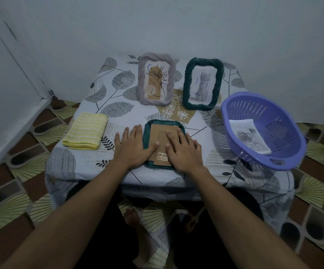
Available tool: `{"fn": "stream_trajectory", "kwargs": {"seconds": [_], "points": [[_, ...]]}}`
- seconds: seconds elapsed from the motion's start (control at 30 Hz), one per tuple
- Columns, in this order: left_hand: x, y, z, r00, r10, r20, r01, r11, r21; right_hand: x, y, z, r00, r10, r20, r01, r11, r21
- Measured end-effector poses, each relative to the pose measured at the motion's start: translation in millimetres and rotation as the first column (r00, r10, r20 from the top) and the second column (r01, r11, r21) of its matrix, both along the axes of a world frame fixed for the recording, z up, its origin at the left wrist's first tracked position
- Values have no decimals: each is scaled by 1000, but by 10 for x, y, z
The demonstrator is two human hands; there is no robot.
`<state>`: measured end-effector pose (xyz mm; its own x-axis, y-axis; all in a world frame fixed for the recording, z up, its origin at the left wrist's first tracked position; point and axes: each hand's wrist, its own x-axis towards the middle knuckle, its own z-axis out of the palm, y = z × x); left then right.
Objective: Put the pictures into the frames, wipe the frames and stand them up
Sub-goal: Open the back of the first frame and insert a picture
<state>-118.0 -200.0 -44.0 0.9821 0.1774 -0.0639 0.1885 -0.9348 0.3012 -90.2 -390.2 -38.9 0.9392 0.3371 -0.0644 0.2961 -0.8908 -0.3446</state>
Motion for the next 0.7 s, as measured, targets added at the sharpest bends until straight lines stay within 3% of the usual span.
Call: {"fn": "stream_trajectory", "kwargs": {"seconds": [0.37, 0.47, 0.63, 0.7], "points": [[-14, -2, -30, 999, 8, 41, -11, 997, 72, 45, -15, 28, 997, 15, -81, -14, 1000, 13], [-14, -3, -26, 999, 8, 45, -11, 997, 76, 84, -60, 88, 990, 33, -138, -20, 995, 95], [-8, 4, -45, 998, 14, 58, -18, 998, 67, 78, -211, 215, 984, 48, -174, 25, 919, 393], [-5, 12, -52, 998, 13, 58, -17, 998, 69, 84, -279, 222, 987, 3, -159, 59, 923, 380]]}}
